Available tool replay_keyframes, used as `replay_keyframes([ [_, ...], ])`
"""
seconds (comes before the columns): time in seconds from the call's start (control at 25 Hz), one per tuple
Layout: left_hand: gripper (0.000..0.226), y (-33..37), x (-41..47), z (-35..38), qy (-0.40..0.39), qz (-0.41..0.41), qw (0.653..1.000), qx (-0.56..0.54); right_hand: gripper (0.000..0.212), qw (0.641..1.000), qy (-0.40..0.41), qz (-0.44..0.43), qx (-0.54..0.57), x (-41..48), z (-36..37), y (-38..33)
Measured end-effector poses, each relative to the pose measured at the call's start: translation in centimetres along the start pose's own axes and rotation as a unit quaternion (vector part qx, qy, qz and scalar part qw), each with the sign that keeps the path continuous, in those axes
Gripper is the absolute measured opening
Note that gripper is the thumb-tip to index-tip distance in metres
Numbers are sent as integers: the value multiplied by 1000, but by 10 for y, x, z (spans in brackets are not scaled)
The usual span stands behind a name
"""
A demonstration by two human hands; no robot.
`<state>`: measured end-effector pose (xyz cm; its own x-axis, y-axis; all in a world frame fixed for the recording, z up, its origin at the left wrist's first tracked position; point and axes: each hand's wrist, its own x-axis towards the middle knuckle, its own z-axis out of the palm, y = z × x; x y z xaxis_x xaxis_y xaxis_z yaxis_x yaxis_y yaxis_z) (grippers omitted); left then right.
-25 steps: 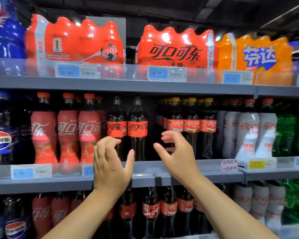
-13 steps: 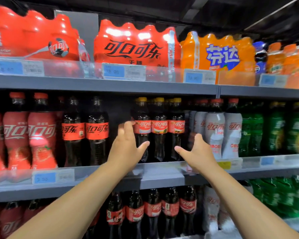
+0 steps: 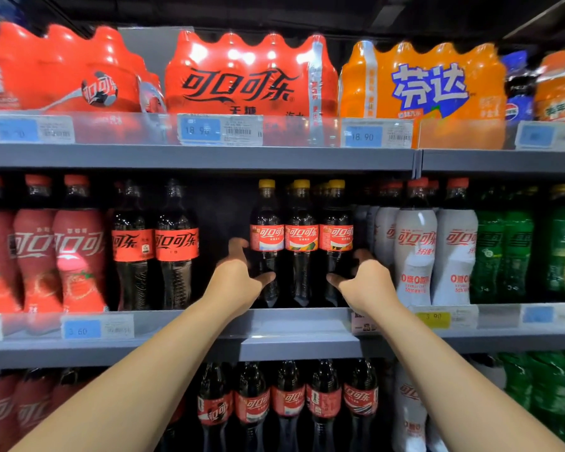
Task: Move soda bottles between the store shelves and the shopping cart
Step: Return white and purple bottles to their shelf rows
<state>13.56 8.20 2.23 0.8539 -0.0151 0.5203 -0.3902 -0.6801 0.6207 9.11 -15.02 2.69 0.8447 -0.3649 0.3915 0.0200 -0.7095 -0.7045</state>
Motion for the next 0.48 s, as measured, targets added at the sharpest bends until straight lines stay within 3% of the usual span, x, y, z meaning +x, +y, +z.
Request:
replay_keyframes([
  [0.48,59,0,-10,-9,4,17,1000,11,73,998,-5,-62,5,-12,-5,7],
])
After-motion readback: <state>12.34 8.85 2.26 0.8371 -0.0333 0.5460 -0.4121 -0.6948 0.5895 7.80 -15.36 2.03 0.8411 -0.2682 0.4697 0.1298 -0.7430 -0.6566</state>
